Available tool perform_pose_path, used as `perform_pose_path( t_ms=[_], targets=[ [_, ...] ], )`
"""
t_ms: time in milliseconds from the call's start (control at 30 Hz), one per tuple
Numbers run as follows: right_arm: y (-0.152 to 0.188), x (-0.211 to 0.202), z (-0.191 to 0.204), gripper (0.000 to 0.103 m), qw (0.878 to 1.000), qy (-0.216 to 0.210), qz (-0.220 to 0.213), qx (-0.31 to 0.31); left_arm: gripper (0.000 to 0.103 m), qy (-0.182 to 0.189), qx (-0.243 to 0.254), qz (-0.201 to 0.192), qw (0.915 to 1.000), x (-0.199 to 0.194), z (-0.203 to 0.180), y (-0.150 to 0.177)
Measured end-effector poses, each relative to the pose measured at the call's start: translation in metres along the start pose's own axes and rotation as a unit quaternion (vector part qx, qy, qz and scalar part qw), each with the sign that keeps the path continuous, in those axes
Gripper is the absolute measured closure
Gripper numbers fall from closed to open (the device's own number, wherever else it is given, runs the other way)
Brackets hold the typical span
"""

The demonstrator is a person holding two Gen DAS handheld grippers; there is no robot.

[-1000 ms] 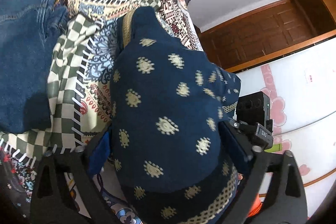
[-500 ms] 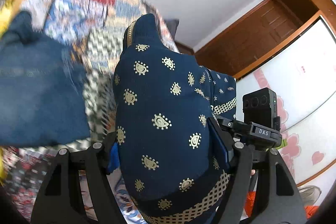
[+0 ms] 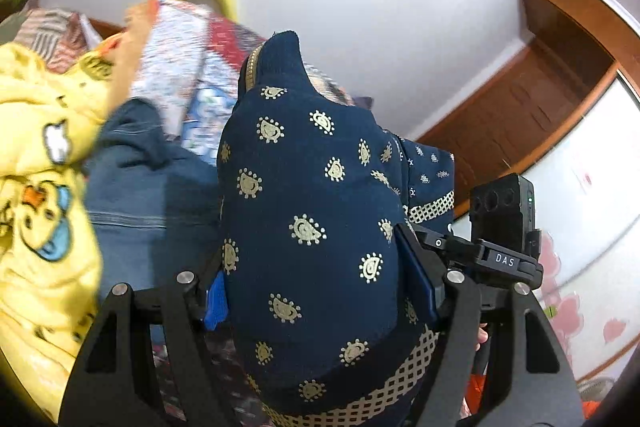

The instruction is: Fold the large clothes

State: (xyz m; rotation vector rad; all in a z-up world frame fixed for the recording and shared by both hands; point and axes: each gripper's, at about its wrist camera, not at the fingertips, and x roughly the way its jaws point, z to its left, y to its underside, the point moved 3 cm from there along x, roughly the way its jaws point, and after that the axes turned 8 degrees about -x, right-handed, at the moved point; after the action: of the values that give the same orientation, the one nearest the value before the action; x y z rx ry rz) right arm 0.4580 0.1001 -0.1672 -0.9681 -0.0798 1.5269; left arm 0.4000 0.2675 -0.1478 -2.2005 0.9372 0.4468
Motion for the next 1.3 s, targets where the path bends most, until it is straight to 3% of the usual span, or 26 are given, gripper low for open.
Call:
perform_pose_path(
  t_ms=[167, 367, 433, 500, 633, 800, 967, 1133, 1300],
  targets=[
    [-0.013, 0.076, -0.02, 0.072, 0.999, 0.008, 0.045, 0.014, 0.031, -0.02, -0.051, 0.014, 0.9984, 0.025, 0.073, -0.018],
    [0.003, 0.151, -0.06, 0.072, 0.993, 0.039, 0.099, 0.044, 0.031, -0.069, -0.091, 0.047, 0.9923, 0.068, 0.152, -0.017],
    [0.006, 0.159, -0.07, 0.07, 0.994, 0.025, 0.092, 0.053, 0.028, -0.046, -0.096, 0.034, 0.9937, 0.067, 0.161, -0.015],
    [0.004, 0.152, -0.071, 0.068, 0.994, 0.005, 0.087, 0.062, 0.026, -0.046, -0.096, 0.031, 0.9938, 0.065, 0.16, -0.012],
    [0.01, 0.124, -0.068, 0.057, 0.994, 0.04, 0.089, 0.045, 0.019, -0.095, -0.066, 0.021, 0.993, 0.056, 0.144, -0.005],
    [0.018, 0.087, -0.053, 0.056, 0.989, 0.122, 0.085, -0.008, 0.019, -0.155, -0.023, 0.001, 0.9877, 0.024, 0.111, 0.014],
    [0.026, 0.033, -0.024, 0.056, 0.987, 0.147, 0.041, -0.042, 0.019, -0.219, 0.048, -0.027, 0.9741, -0.012, 0.068, 0.041],
    [0.023, -0.021, 0.042, 0.056, 0.984, 0.151, -0.032, -0.094, 0.019, -0.218, 0.106, -0.085, 0.9664, -0.067, 0.0, 0.067],
    [0.031, -0.073, 0.122, 0.056, 0.964, 0.166, -0.112, -0.172, 0.019, -0.202, 0.16, -0.171, 0.951, -0.126, -0.077, 0.088]
  ],
)
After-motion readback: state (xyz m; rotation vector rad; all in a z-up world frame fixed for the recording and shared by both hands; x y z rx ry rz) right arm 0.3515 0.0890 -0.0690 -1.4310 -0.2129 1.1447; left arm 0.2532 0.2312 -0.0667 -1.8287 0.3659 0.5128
